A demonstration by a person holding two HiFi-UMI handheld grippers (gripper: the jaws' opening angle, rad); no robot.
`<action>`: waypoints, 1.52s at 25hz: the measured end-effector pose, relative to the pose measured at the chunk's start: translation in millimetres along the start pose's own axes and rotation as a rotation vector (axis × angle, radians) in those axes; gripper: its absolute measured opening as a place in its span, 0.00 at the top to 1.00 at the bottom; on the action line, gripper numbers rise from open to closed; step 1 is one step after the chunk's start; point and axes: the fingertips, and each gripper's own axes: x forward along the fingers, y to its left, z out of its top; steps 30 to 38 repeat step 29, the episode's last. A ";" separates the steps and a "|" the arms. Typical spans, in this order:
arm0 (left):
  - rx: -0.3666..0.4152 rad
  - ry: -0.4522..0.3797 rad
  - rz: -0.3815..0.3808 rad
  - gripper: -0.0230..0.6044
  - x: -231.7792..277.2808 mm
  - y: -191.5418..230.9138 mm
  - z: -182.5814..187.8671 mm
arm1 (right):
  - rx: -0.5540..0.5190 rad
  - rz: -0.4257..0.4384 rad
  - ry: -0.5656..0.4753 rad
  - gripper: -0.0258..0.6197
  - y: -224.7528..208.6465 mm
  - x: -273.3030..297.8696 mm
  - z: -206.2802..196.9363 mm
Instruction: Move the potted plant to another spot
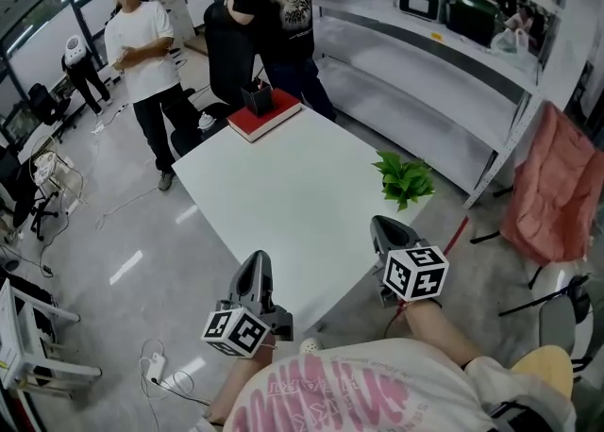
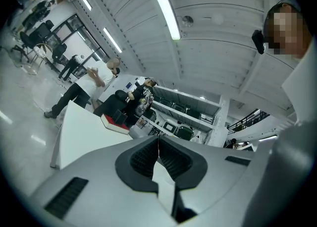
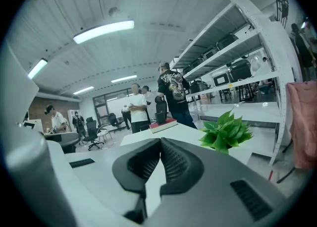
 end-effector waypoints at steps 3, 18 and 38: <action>-0.001 0.000 0.013 0.92 -12.6 -7.9 -9.8 | -0.005 0.012 0.013 0.94 -1.1 -14.7 -10.0; 0.002 -0.001 0.042 0.92 -63.2 -32.5 -32.5 | -0.027 0.052 0.040 0.94 9.4 -60.1 -37.1; -0.001 0.010 0.033 0.92 -72.4 -38.1 -38.9 | -0.033 0.038 0.052 0.94 8.5 -74.2 -45.4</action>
